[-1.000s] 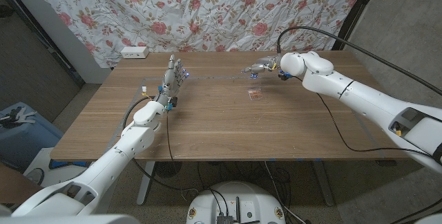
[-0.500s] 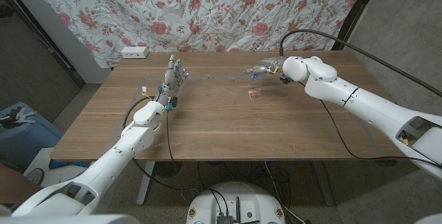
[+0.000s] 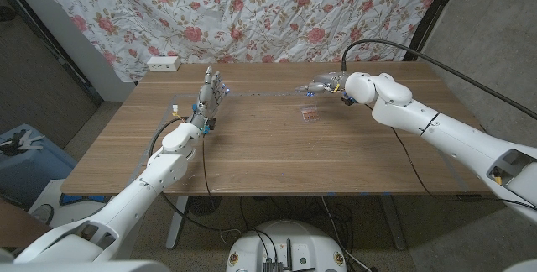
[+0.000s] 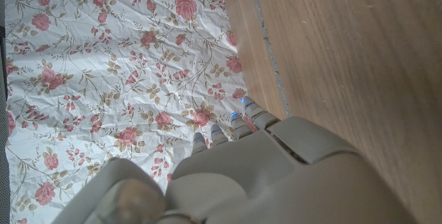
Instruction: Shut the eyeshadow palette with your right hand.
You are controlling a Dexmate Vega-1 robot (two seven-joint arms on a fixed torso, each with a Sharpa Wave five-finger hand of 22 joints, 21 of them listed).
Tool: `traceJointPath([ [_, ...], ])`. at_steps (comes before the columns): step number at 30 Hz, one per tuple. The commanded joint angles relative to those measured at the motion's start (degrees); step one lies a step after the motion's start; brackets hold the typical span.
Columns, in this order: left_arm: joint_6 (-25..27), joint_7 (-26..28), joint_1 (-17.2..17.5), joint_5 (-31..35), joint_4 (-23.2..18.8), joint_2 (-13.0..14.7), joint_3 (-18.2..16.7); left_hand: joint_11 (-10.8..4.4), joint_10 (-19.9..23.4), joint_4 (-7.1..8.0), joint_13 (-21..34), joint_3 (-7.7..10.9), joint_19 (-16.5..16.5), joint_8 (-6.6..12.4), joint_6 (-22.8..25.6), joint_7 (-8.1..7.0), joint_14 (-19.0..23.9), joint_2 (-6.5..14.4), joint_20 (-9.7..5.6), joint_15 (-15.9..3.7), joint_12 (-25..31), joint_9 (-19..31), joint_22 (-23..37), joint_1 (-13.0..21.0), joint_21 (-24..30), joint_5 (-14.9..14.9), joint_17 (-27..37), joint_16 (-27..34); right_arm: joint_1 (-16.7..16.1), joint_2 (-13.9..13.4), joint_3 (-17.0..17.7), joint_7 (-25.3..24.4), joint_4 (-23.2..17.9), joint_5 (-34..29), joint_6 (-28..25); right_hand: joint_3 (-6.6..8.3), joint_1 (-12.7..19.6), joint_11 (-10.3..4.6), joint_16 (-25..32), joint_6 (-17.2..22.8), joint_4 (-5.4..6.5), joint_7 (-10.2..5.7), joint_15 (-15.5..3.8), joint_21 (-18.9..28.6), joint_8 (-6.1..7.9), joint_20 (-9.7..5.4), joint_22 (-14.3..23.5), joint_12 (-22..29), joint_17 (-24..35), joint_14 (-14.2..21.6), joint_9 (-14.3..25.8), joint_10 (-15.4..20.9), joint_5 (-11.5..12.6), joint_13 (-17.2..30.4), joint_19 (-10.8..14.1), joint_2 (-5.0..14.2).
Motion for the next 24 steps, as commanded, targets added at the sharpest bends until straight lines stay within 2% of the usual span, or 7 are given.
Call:
traceJointPath([
  [1, -0.01, 0.00, 0.04, -0.01, -0.06, 0.02, -0.02, -0.45, 0.04, 0.02, 0.19, 0.29, 0.47, 0.32, 0.02, -0.52, -0.56, 0.06, -0.57, -4.04, 0.30, 0.19, 0.23, -0.08, 0.37, 0.09, 0.18, 0.43, -0.48, -0.10, 0.24, 0.24, -0.37, -0.21, 0.12, 0.34, 0.49, 0.12, -0.04, 0.05, -0.19, -0.23, 0.11, 0.09, -0.04, -0.10, 0.25, -0.05, 0.10, -0.26, 0.17, -0.07, 0.39, 0.11, 0.25, 1.21],
  [24, -0.01, 0.01, 0.02, 0.01, -0.04, 0.00, 0.00, -0.34, 0.05, 0.03, 0.19, 0.36, 0.45, 0.33, 0.04, -0.52, -0.53, 0.03, -0.57, -4.08, 0.30, 0.19, 0.23, -0.08, 0.36, 0.09, 0.18, 0.44, -1.94, -1.88, 1.43, 1.55, -2.50, 0.97, 0.33, 0.52, 0.56, -0.03, 0.08, 1.06, -0.48, -0.09, 0.04, 0.06, 0.29, -0.14, 0.25, -0.14, 0.12, -0.13, 0.01, 0.66, 0.34, 0.52, 0.28, 1.21],
])
